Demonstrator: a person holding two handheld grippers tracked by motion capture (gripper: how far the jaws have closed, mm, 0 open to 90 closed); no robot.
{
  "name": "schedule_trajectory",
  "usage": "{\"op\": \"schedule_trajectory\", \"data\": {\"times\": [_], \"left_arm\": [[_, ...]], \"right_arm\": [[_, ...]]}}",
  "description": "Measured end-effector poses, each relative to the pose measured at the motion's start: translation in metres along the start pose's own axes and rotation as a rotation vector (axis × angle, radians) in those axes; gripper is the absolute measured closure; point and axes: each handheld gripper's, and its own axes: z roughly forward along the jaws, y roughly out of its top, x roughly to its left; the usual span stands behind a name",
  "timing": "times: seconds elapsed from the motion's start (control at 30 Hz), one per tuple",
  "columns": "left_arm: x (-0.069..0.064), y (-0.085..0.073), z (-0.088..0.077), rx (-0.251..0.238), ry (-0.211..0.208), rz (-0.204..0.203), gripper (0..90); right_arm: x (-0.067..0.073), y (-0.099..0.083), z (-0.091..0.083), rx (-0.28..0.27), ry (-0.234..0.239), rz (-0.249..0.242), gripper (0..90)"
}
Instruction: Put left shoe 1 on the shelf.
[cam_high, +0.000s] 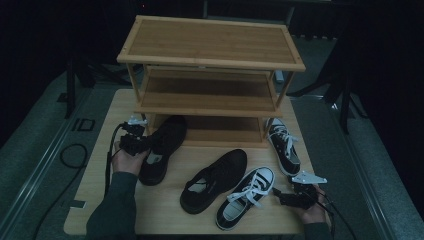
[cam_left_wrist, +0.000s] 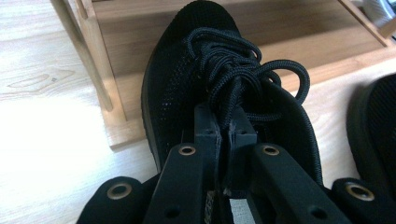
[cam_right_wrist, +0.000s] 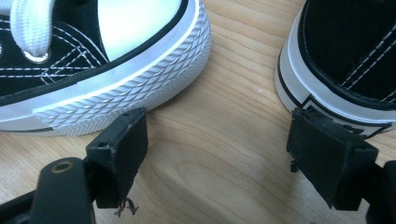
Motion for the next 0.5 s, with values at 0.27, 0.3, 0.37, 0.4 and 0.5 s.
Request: {"op": "schedule_trajectory", "data": {"times": [0.27,0.3,0.37,0.4,0.5], "left_arm": [[-0.003,0.009,0.017,-0.016,0.017,-0.057,86.0],[-0.004,0.01,0.019,-0.019,0.016,-0.064,86.0],[-0.006,0.012,0.022,-0.03,0.022,-0.083,85.9],[-0.006,0.012,0.023,-0.033,0.028,-0.088,85.8],[-0.006,0.012,0.027,-0.049,0.055,-0.121,85.9]], "right_arm": [[0.0,0.0,0.0,0.0,0.0,0.0,20.3],[0.0,0.0,0.0,0.0,0.0,0.0,20.3],[0.0,0.0,0.0,0.0,0.0,0.0,20.3],[0.0,0.0,0.0,0.0,0.0,0.0,20.4],[0.0,0.0,0.0,0.0,0.0,0.0,20.3]]}}
